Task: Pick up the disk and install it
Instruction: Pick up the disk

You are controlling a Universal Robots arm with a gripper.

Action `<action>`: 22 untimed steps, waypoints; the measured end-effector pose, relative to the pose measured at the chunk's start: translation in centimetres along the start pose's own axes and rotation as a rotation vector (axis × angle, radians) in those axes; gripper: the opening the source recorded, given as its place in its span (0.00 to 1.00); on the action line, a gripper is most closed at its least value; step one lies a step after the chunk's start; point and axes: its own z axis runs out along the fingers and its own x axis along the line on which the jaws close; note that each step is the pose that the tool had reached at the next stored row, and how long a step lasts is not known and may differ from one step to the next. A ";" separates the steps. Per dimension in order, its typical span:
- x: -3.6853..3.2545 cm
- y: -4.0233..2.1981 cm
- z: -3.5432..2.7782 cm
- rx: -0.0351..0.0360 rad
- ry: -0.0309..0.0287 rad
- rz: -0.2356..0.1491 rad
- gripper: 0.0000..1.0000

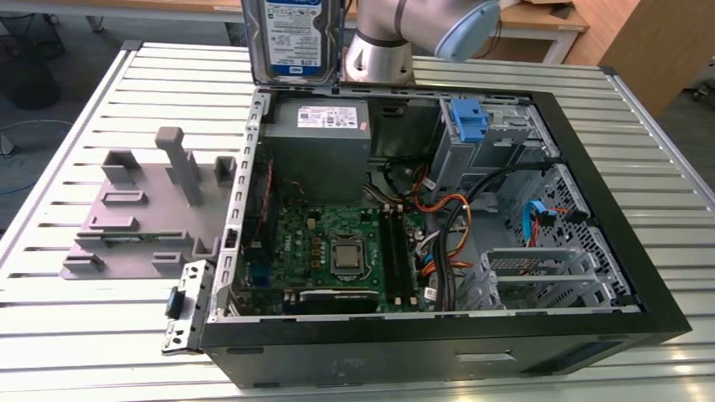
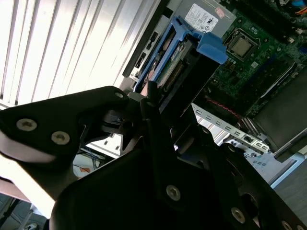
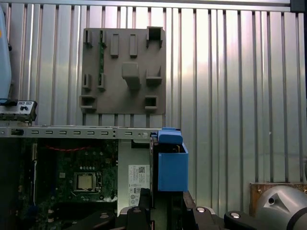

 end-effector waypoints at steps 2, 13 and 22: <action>-0.01 -0.46 -0.01 0.0000 0.0001 0.000 0.35; -0.02 -2.82 -0.07 0.0000 -0.0001 0.000 0.35; -0.03 -4.91 -0.11 0.0000 0.0001 0.000 0.35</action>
